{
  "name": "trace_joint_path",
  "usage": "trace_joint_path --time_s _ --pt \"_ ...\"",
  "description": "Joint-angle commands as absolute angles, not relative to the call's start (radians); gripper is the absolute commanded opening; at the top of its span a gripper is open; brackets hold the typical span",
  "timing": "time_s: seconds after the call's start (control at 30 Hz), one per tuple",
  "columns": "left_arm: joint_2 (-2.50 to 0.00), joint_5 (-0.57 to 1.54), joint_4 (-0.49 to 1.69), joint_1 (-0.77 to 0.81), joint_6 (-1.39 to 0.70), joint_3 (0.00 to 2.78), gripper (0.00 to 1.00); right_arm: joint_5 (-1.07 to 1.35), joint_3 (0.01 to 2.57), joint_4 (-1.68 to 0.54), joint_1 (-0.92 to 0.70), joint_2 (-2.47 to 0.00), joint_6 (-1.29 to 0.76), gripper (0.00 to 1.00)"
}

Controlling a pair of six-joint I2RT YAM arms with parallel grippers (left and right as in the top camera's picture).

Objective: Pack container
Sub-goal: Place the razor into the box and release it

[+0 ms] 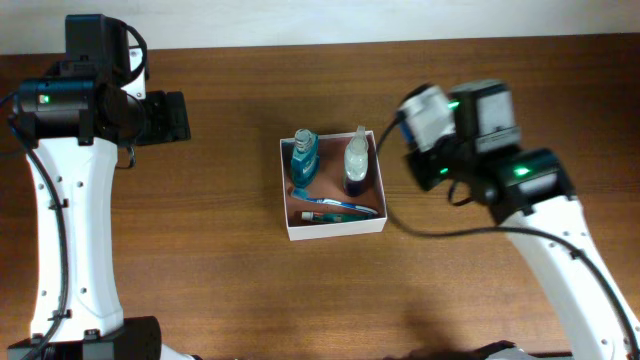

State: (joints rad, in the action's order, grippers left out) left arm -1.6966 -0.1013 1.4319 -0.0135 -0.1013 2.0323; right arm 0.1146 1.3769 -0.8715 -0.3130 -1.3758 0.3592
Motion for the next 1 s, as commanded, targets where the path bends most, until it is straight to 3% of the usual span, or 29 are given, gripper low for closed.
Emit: trace_joint_path --time_s 0.0,0.3,0.93,0.97 --pt "-1.703 -0.09 1.43 -0.016 -0.096 2.029 0.96 0.101 1.382 -0.875 -0.438 -1.407 0.603 0.04" --pt "-1.703 -0.09 1.43 -0.016 -0.096 2.029 0.96 0.101 1.382 -0.886 -0.624 -1.529 0.77 0.04" --pt "-1.703 -0.09 1.43 -0.016 -0.096 2.029 0.96 0.101 1.379 -0.875 -0.627 -1.864 0.774 0.04" --pt "-1.703 -0.09 1.43 -0.016 -0.096 2.029 0.96 0.101 1.379 -0.875 -0.627 -1.864 0.774 0.12"
